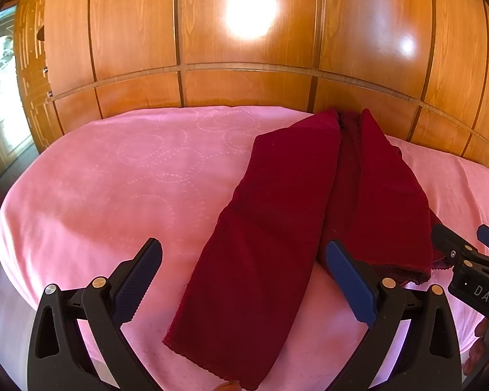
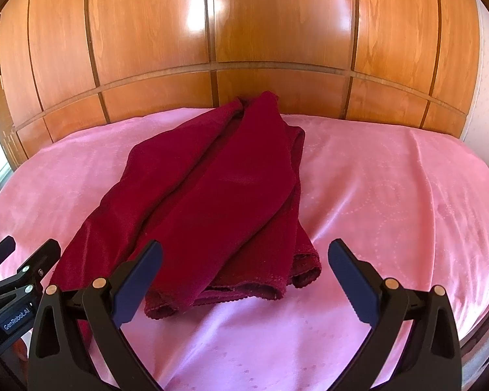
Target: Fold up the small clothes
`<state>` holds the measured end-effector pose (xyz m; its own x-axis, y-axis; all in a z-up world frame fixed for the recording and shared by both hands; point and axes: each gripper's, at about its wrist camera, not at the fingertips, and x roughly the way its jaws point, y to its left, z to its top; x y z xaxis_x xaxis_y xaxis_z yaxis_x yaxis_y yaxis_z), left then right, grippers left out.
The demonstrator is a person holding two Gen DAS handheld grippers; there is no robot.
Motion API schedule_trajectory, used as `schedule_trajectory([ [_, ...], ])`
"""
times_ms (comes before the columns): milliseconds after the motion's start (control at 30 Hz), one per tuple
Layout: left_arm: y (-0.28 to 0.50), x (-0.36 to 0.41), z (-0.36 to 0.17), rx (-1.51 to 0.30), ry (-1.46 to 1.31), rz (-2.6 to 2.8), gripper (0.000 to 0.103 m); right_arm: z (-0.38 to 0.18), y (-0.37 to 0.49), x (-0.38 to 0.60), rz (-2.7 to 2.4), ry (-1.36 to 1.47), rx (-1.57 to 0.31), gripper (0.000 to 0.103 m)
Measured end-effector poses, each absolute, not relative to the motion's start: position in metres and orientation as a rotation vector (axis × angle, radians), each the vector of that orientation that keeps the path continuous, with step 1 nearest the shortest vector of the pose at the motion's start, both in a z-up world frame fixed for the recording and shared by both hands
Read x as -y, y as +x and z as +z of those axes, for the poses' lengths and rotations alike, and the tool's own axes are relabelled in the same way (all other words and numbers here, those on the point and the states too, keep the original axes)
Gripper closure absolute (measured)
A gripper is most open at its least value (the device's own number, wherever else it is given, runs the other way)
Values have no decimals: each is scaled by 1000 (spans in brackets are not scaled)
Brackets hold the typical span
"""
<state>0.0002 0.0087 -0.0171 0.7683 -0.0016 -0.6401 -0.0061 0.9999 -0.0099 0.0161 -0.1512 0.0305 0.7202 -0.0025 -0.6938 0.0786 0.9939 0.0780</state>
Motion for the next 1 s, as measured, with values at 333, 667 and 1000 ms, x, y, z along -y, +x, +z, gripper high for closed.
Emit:
schedule_trajectory([
  [333,-4,-11,-14,-694,-8,9,4,37,12,148,-31,105,-751,2],
  [667,-3,-13,-12,-695,-12,12,4,38,11,150,-19,113,-743,2],
  [1000,-4,-13,-12,-692,-6,11,4,38,11,149,-6,109,-743,2],
])
